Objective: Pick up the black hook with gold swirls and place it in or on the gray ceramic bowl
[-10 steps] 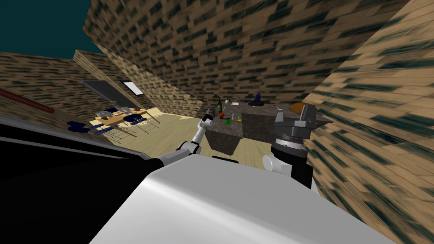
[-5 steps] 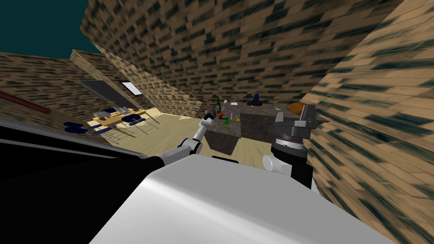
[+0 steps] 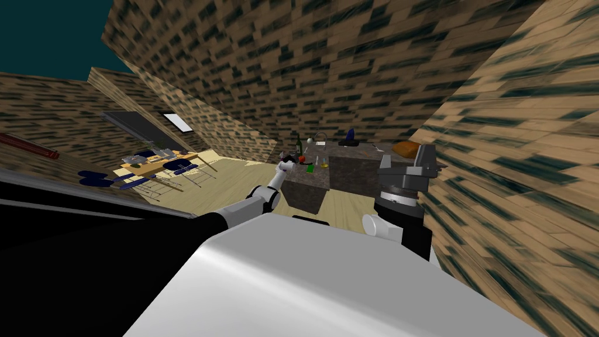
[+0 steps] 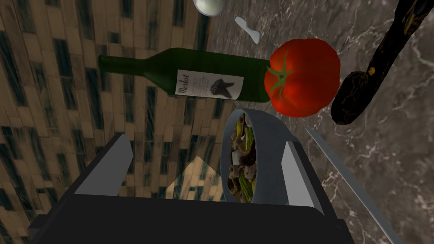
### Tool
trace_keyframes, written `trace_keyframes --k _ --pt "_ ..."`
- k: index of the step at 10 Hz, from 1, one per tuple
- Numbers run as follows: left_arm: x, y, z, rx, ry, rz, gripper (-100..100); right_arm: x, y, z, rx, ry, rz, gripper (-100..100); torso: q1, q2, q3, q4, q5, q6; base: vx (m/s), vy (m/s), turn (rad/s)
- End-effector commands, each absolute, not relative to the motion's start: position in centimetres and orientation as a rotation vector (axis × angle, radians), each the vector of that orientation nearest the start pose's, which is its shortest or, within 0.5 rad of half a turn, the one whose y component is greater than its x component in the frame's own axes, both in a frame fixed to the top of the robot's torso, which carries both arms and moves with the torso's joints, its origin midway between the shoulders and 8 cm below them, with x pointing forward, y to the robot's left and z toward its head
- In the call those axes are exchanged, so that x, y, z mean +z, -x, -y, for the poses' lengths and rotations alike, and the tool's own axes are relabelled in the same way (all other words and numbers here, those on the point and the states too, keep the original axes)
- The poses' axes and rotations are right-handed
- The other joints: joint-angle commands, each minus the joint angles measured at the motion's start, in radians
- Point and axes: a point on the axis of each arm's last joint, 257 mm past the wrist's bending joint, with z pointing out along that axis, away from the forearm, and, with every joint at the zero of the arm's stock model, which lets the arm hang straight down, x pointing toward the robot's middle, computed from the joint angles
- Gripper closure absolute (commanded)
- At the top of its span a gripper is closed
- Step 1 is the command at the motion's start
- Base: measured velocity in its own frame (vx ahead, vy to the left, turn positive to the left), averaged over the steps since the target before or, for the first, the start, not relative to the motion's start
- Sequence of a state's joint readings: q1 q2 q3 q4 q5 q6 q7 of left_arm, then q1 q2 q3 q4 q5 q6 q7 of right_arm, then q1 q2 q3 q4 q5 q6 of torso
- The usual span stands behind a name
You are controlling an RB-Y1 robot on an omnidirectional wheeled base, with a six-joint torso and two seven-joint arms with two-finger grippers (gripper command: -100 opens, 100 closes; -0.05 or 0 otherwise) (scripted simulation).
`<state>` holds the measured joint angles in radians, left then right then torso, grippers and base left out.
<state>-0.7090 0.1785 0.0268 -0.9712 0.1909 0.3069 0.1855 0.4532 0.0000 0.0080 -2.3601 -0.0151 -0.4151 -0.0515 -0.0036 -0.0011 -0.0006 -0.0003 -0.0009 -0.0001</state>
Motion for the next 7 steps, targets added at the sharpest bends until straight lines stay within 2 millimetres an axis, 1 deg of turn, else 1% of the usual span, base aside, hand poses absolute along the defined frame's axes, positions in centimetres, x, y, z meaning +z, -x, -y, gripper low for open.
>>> trace_keyframes --k 1,2,3,4,5,7 --pt "-19.6 -70.7 -19.5 -1.234 1.504 -1.396 -100 5.9 -34.4 27.2 1.394 -0.656 -0.563 0 0.0 0.0 0.0 0.0 0.0 0.0 0.006 -0.042 -0.02" --pt "-20.8 -70.8 -19.7 -1.187 1.54 -1.43 -100 5.9 -34.4 27.2 1.394 -0.656 -0.563 0 0.001 0.0 0.0 0.0 0.0 0.0 0.012 -0.035 -0.045" --pt "-21.1 -70.8 -19.8 -1.182 1.545 -1.433 -100 5.9 -34.4 27.2 1.394 -0.656 -0.563 0 0.001 0.0 0.0 0.0 0.0 0.0 0.017 -0.035 -0.028" --pt "-20.9 -71.1 -19.7 -1.157 1.558 -1.452 -100 5.9 -34.4 27.2 1.394 -0.656 -0.563 0 0.001 0.0 0.0 0.0 0.0 0.0 0.01 -0.057 -0.039" --pt "-22.2 -70.8 -20.0 -1.136 1.58 -1.464 -100 5.9 -34.4 27.2 1.394 -0.656 -0.563 0 0.0 0.0 0.0 0.0 0.0 0.0 0.014 -0.045 -0.027" --pt "-23.5 -70.7 -20.3 -1.085 1.616 -1.495 -100 5.9 -34.4 27.2 1.394 -0.656 -0.563 0 0.0 -0.001 0.0 0.0 0.0 0.0 0.02 -0.042 -0.04"
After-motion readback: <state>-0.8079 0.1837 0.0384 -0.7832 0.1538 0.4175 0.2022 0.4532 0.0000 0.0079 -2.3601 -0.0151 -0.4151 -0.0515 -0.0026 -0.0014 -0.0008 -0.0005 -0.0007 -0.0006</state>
